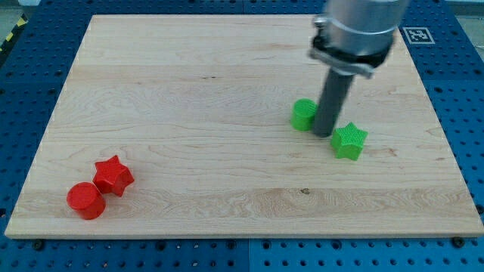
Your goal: Move the green circle to the right of the red circle
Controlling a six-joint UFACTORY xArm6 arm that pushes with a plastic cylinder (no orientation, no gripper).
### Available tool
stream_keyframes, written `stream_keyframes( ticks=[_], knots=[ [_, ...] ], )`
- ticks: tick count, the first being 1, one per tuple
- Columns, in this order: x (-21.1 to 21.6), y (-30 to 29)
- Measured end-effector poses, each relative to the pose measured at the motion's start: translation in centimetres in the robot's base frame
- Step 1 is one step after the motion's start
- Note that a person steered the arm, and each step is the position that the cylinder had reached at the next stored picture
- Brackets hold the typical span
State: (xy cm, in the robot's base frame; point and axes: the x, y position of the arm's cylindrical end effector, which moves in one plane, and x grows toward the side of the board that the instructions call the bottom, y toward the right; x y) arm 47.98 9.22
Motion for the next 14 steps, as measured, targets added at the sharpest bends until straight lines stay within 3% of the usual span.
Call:
stream_keyframes(
  ticks=[1, 4, 5, 6, 7, 9, 11, 13, 14],
  knots=[
    [-0.2, -1.5],
    [-6.7, 1.2],
    [-6.5, -3.8],
    [-3.0, -10.3],
    [-0.9, -12.0],
    [-1.9, -13.2],
    [3.3, -17.0],
    [1.0, -14.8],
    [3.4, -13.8]
  ],
)
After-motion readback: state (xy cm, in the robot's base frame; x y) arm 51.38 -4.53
